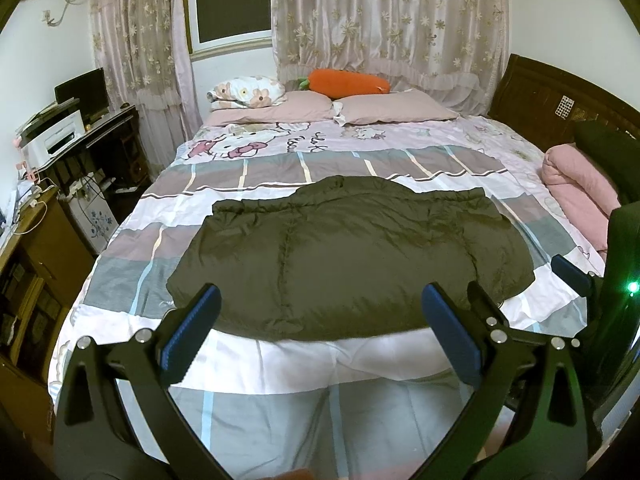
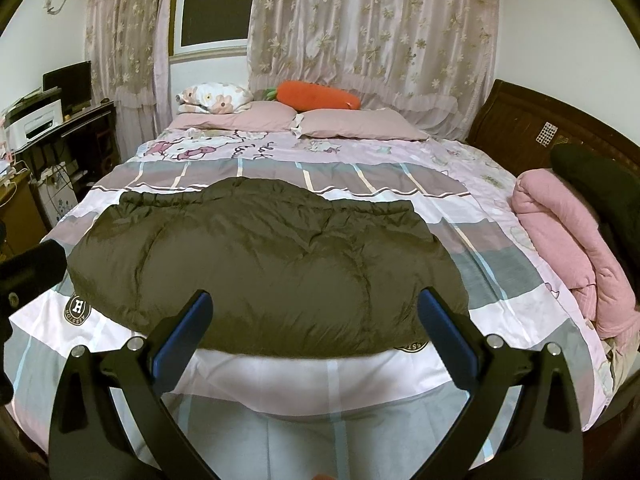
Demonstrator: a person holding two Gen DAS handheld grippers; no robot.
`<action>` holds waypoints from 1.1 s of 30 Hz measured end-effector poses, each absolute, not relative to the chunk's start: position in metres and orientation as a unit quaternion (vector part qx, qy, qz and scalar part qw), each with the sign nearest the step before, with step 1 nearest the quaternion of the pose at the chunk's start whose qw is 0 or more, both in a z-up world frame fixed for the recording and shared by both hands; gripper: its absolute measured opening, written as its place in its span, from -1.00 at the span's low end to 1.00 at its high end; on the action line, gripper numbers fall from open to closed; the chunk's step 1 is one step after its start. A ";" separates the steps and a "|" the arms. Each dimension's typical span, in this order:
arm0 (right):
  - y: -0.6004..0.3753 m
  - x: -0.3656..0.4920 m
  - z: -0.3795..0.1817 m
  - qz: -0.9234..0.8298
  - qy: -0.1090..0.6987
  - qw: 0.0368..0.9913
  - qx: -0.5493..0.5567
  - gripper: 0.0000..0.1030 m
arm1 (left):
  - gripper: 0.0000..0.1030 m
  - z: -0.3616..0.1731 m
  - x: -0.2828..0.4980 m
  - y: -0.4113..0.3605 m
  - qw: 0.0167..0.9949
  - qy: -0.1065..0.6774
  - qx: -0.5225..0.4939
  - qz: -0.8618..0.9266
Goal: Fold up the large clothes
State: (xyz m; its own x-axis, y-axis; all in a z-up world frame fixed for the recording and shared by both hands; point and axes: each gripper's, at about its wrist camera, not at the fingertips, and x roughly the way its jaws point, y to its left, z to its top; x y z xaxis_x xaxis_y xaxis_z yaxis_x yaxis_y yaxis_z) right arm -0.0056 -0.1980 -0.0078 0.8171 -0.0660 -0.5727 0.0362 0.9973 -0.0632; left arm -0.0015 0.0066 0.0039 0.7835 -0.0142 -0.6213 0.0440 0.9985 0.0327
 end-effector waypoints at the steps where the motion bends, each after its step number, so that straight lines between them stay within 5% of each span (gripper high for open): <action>1: -0.198 -0.005 -0.007 -0.028 0.301 0.953 -0.024 0.97 | 0.96 0.004 -0.002 0.006 0.944 0.328 0.023 -0.015; 33: -0.205 -0.008 -0.021 -0.012 0.323 0.946 -0.034 0.97 | 0.96 0.013 -0.005 0.013 0.957 0.290 0.021 -0.015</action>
State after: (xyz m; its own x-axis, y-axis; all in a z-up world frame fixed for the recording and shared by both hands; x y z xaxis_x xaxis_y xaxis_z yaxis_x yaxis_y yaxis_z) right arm -0.0080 -0.2046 -0.0211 0.7915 -0.0453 -0.6095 0.0013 0.9974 -0.0725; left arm -0.0054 0.0129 0.0130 0.8310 -0.0159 -0.5561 0.0404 0.9987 0.0319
